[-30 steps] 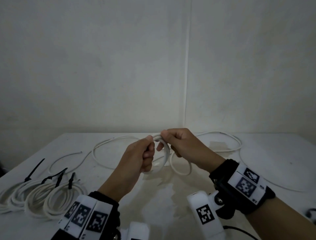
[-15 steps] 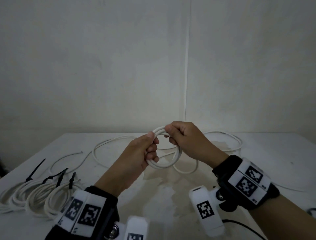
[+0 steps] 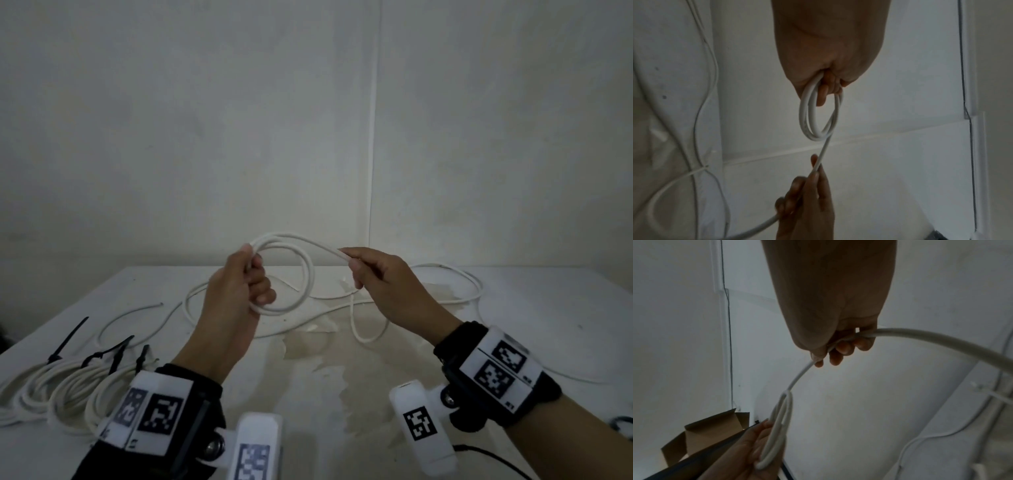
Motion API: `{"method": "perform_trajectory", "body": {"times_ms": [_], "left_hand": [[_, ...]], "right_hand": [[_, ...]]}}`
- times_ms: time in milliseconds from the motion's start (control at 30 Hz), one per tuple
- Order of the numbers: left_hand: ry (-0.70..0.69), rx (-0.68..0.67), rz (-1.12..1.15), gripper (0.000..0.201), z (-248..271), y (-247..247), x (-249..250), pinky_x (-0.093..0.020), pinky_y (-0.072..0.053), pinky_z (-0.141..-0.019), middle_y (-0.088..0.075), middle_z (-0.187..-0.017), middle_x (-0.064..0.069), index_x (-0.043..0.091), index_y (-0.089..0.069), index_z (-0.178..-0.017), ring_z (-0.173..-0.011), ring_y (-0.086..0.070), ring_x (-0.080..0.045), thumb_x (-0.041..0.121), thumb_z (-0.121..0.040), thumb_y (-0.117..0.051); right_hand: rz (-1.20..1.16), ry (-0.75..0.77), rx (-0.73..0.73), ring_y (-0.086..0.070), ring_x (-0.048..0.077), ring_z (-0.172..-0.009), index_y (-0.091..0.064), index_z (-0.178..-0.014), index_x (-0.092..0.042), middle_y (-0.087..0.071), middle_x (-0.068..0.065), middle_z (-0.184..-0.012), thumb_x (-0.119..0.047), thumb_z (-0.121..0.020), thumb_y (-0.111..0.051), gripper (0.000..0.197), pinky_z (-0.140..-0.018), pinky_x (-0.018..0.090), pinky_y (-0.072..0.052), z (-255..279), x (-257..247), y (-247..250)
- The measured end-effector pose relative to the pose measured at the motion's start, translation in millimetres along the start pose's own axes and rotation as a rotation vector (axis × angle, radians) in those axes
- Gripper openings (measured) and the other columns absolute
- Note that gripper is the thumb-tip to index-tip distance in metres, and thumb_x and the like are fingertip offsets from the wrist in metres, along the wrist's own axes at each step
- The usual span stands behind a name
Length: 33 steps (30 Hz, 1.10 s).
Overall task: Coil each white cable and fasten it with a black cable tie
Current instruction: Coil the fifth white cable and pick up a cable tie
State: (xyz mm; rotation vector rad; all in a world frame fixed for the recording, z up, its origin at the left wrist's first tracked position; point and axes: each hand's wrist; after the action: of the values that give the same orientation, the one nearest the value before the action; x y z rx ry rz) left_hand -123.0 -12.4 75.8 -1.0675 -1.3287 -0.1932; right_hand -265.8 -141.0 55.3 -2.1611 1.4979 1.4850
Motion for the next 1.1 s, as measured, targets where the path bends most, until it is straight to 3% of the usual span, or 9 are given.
{"method": "perform_trajectory", "body": {"times_ms": [67,133,200,267,367,533,700,900,1100], "left_hand": [[-0.05,0.065,0.044,0.033,-6,9,8,-0.014,-0.023,-0.033,-0.026,-0.038,0.011,0.014,-0.038,-0.064,-0.032,-0.022,-0.003,0.022,-0.097,-0.036],[-0.108,0.132,0.075,0.033,-12,19,16,-0.014,-0.024,-0.034,-0.027,-0.038,0.011,0.015,-0.038,-0.064,-0.031,-0.022,-0.004,0.022,-0.097,-0.036],[-0.16,0.193,0.068,0.034,-15,25,20,-0.014,-0.025,-0.035,-0.027,-0.037,0.011,0.016,-0.038,-0.064,-0.032,-0.023,-0.004,0.022,-0.097,-0.036],[-0.2,0.241,0.047,0.033,-15,26,21,-0.014,-0.026,-0.036,-0.027,-0.038,0.011,0.017,-0.038,-0.064,-0.034,-0.023,-0.005,0.022,-0.097,-0.037],[-0.23,0.288,0.025,0.032,-14,25,18,-0.015,-0.028,-0.038,-0.028,-0.04,0.011,0.017,-0.039,-0.063,-0.037,-0.024,-0.005,0.02,-0.095,-0.038],[-0.235,0.306,-0.026,0.03,-11,21,14,-0.016,-0.031,-0.042,-0.029,-0.042,0.011,0.017,-0.04,-0.066,-0.038,-0.027,-0.005,0.021,-0.095,-0.037],[-0.311,0.331,-0.277,0.03,-2,11,6,-0.02,-0.031,-0.051,-0.032,-0.059,0.004,0.017,-0.04,-0.066,-0.045,-0.031,-0.005,0.018,-0.096,-0.035],[-0.315,0.136,-0.619,0.03,20,0,-20,-0.024,-0.032,-0.053,-0.037,-0.066,0.001,0.017,-0.042,-0.071,-0.057,-0.035,-0.01,0.025,-0.099,-0.033],[-0.221,-0.137,-0.641,0.03,38,-8,-28,-0.02,-0.038,-0.052,-0.039,-0.061,0.001,0.01,-0.042,-0.072,-0.054,-0.04,-0.007,0.021,-0.098,-0.033]], "right_hand": [[0.018,0.004,0.031,-0.045,0.002,-0.061,-0.06,-0.117,-0.022,-0.048,-0.007,-0.065,-0.013,-0.096,-0.044,0.028,-0.061,0.007,-0.038,-1,10,2],[0.097,0.038,0.04,-0.052,-0.002,-0.072,-0.058,-0.122,-0.019,-0.06,-0.01,-0.08,-0.013,-0.096,-0.044,0.03,-0.07,0.007,-0.041,-3,20,3],[0.289,0.16,0.041,-0.061,0.012,-0.085,-0.059,-0.122,-0.015,-0.066,0.003,-0.095,-0.011,-0.096,-0.045,0.03,-0.076,0.017,-0.046,-3,28,-2],[0.565,0.375,0.057,-0.064,0.024,-0.067,-0.064,-0.113,-0.013,-0.065,0.009,-0.079,-0.015,-0.092,-0.047,0.028,-0.056,0.028,-0.048,-1,31,-12],[0.823,0.54,0.045,-0.057,0.018,-0.043,-0.068,-0.088,-0.018,-0.06,-0.001,-0.06,-0.033,-0.083,-0.041,0.031,-0.034,0.019,-0.036,5,19,-29],[0.913,0.711,0.003,-0.048,0.015,-0.035,-0.068,-0.076,-0.02,-0.052,-0.004,-0.052,-0.031,-0.084,-0.04,0.031,-0.037,0.016,-0.019,18,9,-50],[0.909,0.789,0.039,-0.044,0.013,-0.038,-0.067,-0.074,-0.019,-0.051,-0.005,-0.054,-0.029,-0.087,-0.044,0.029,-0.039,0.019,-0.017,29,-5,-56],[0.874,0.879,0.014,-0.047,0.015,-0.041,-0.065,-0.071,-0.018,-0.055,-0.004,-0.058,-0.026,-0.086,-0.048,0.024,-0.039,0.019,-0.023,27,-19,-59],[0.651,0.953,0.085,-0.048,0.016,-0.048,-0.056,-0.075,-0.012,-0.059,0.001,-0.062,-0.024,-0.088,-0.051,0.019,-0.045,0.023,-0.031,19,-18,-48]]}}
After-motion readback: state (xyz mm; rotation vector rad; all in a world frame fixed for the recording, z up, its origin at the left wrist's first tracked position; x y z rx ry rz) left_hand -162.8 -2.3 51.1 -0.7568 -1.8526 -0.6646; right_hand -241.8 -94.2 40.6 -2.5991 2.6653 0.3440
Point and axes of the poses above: each hand's wrist, its own z-axis away from the middle knuckle, its own y-axis out of the back of the hand, x = y × z
